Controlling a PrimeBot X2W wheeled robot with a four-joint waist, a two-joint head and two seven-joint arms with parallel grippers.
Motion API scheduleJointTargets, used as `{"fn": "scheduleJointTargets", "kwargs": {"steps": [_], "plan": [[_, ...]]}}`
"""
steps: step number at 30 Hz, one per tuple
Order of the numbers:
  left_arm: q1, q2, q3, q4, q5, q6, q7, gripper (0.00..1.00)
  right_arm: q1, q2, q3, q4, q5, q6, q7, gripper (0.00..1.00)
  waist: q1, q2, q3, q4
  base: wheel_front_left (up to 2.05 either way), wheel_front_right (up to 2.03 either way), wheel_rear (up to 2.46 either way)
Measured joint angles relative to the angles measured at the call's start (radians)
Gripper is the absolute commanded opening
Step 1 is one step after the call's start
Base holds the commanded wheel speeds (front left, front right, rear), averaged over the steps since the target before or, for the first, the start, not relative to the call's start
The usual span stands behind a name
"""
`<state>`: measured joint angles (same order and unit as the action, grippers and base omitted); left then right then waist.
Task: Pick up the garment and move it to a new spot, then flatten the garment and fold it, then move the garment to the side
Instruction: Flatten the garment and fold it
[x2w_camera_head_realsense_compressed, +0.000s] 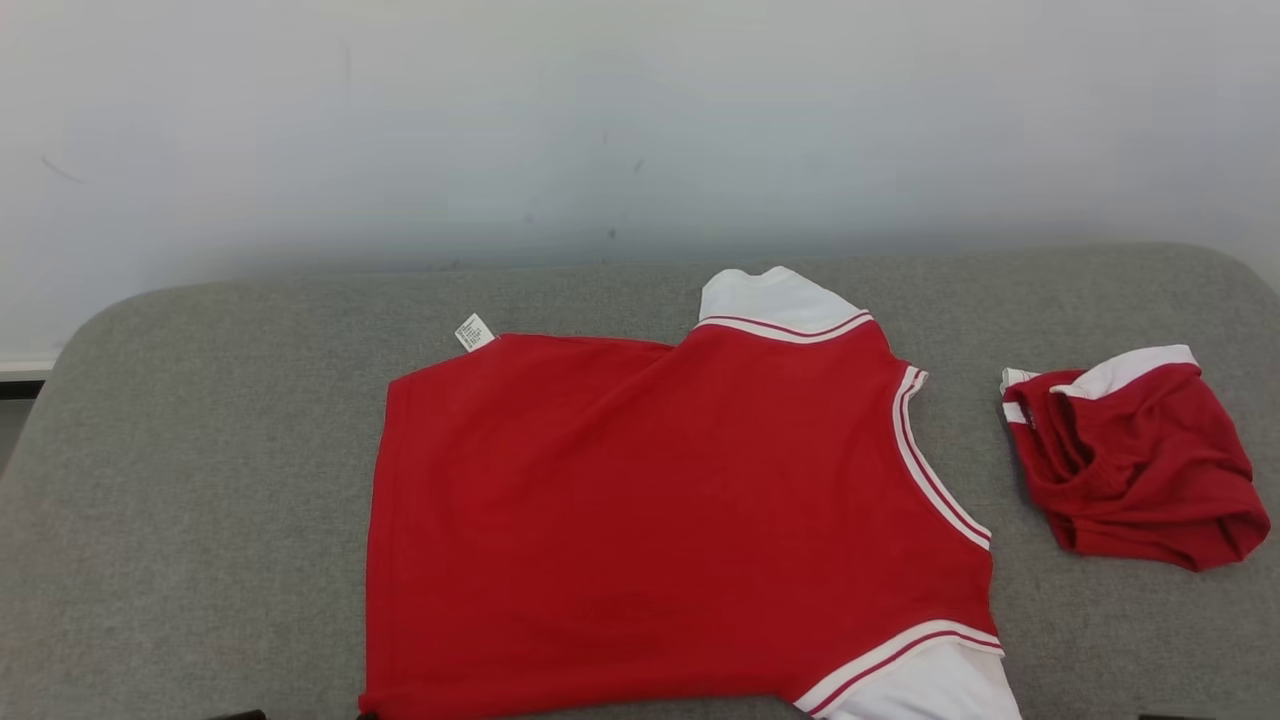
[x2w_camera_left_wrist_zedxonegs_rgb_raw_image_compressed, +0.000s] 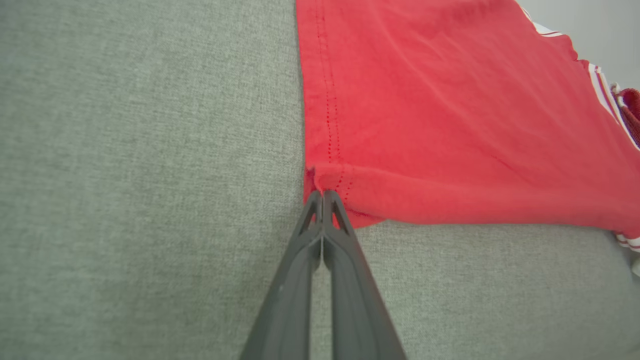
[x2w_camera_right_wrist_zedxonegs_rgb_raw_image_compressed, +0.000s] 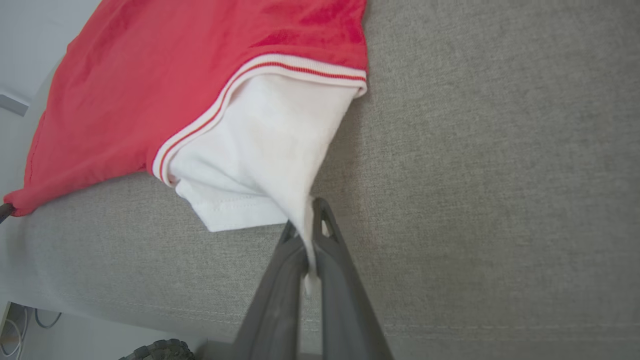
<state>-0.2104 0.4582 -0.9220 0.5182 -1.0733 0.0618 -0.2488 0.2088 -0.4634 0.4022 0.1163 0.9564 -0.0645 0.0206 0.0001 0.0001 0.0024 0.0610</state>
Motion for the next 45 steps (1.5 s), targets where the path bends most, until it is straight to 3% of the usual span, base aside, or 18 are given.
{"fn": "scheduleJointTargets", "kwargs": {"steps": [16, 17, 18, 19, 20, 21, 29, 45], "plan": [[-0.024, -0.011, -0.036, 0.040, 0.038, 0.009, 0.011, 0.00, -0.033, -0.011, 0.066, 0.060, -0.046, -0.024, 0.104, 0.00, -0.0001, 0.0000, 0.011, 0.006, 0.00, 0.00, 0.00], [-0.024, -0.012, -0.036, 0.042, 0.039, 0.009, 0.011, 0.00, -0.033, -0.012, 0.069, 0.064, -0.050, -0.025, 0.104, 0.15, 0.0000, -0.0001, 0.010, 0.007, 0.00, 0.00, 0.00], [-0.024, -0.013, -0.037, 0.044, 0.039, 0.009, 0.011, 0.08, -0.033, -0.012, 0.069, 0.066, -0.054, -0.025, 0.104, 0.42, 0.0000, 0.0000, 0.009, 0.007, 0.00, 0.00, 0.00], [-0.024, -0.015, -0.037, 0.046, 0.039, 0.009, 0.012, 0.44, -0.034, -0.012, 0.069, 0.066, -0.055, -0.026, 0.104, 0.95, 0.0000, -0.0001, 0.008, 0.008, 0.00, 0.00, 0.00], [-0.024, -0.015, -0.037, 0.047, 0.039, 0.009, 0.014, 0.95, -0.035, -0.012, 0.069, 0.066, -0.056, -0.029, 0.104, 1.00, 0.0000, -0.0001, 0.007, 0.008, 0.00, 0.00, 0.00], [-0.022, -0.014, -0.037, 0.049, 0.039, 0.010, 0.013, 1.00, -0.036, -0.012, 0.069, 0.067, -0.056, -0.030, 0.111, 1.00, 0.0000, 0.0000, 0.005, 0.008, 0.00, 0.00, 0.00], [0.001, 0.017, -0.003, 0.018, 0.036, 0.027, 0.010, 1.00, -0.033, -0.068, 0.006, 0.054, -0.039, -0.032, 0.095, 1.00, 0.0000, -0.0001, -0.006, 0.004, 0.00, 0.00, 0.00], [0.002, 0.013, 0.078, -0.112, 0.053, 0.053, 0.002, 1.00, -0.024, -0.061, -0.021, -0.029, -0.026, -0.032, 0.047, 1.00, 0.0000, 0.0000, 0.001, 0.027, 0.00, 0.00, 0.00]]}}
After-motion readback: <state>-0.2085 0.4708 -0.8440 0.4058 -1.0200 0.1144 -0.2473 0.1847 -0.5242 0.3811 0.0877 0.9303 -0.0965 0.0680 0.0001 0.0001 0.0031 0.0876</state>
